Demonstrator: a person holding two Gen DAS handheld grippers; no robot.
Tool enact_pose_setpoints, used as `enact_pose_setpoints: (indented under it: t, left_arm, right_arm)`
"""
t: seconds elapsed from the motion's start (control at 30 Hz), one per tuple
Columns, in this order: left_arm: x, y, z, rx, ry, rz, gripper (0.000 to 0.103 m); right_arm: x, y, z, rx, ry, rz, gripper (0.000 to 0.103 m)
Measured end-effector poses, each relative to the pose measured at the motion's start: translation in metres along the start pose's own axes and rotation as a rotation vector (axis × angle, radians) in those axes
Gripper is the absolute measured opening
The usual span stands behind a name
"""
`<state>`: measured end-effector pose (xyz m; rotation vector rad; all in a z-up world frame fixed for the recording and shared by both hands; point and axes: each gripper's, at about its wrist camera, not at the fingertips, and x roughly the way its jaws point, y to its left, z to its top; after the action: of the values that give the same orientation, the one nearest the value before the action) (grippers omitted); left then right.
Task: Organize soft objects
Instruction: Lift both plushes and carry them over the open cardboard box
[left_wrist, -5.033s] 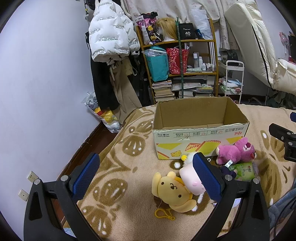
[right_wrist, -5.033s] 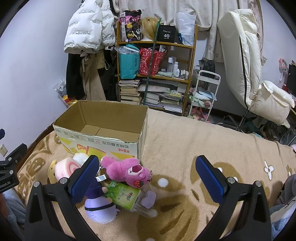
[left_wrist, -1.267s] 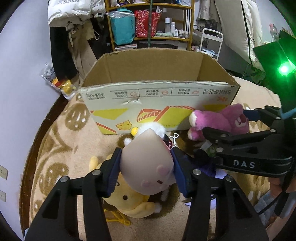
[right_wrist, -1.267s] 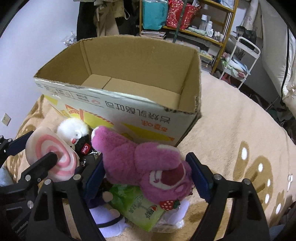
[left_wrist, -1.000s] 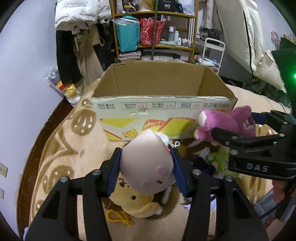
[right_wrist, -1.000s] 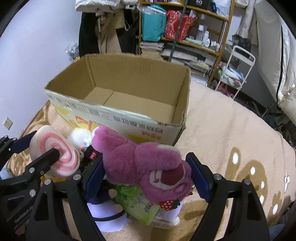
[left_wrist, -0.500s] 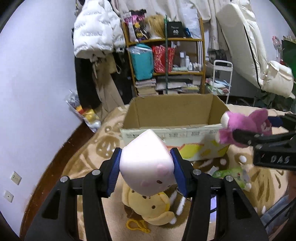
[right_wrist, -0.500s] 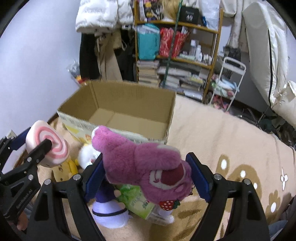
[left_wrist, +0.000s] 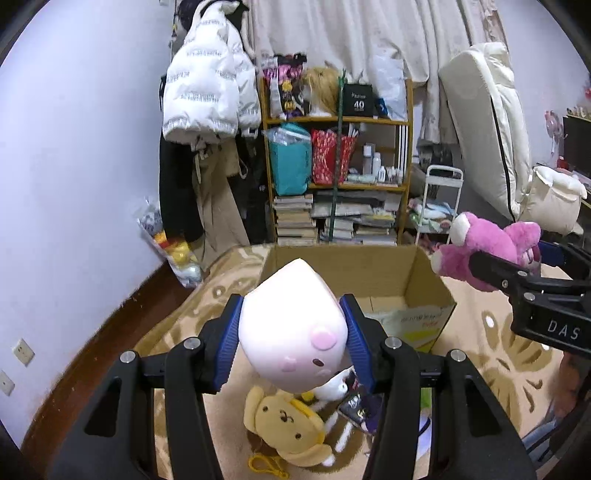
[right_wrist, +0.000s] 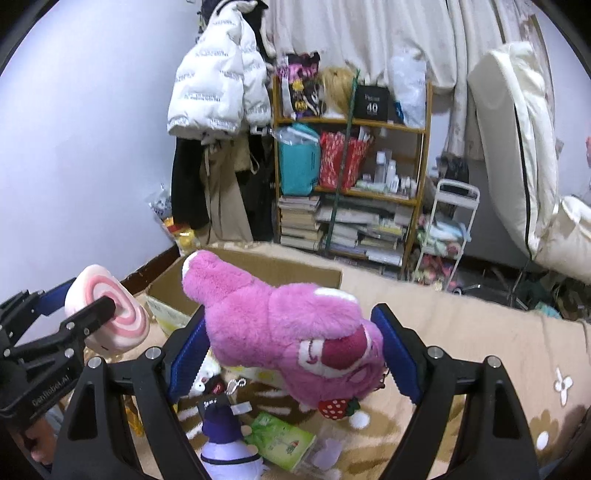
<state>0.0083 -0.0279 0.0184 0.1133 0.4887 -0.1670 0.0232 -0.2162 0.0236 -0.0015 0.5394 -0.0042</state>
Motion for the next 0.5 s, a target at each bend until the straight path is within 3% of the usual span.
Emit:
enact_pose_setpoints:
  t: [0.5]
  left_arm:
    - [-0.006, -0.010, 0.047, 0.062, -0.143, 0.002, 0.052]
  right_arm:
    - [-0.002, -0.008, 0.030, 0.028, -0.097, 0.008, 0.089]
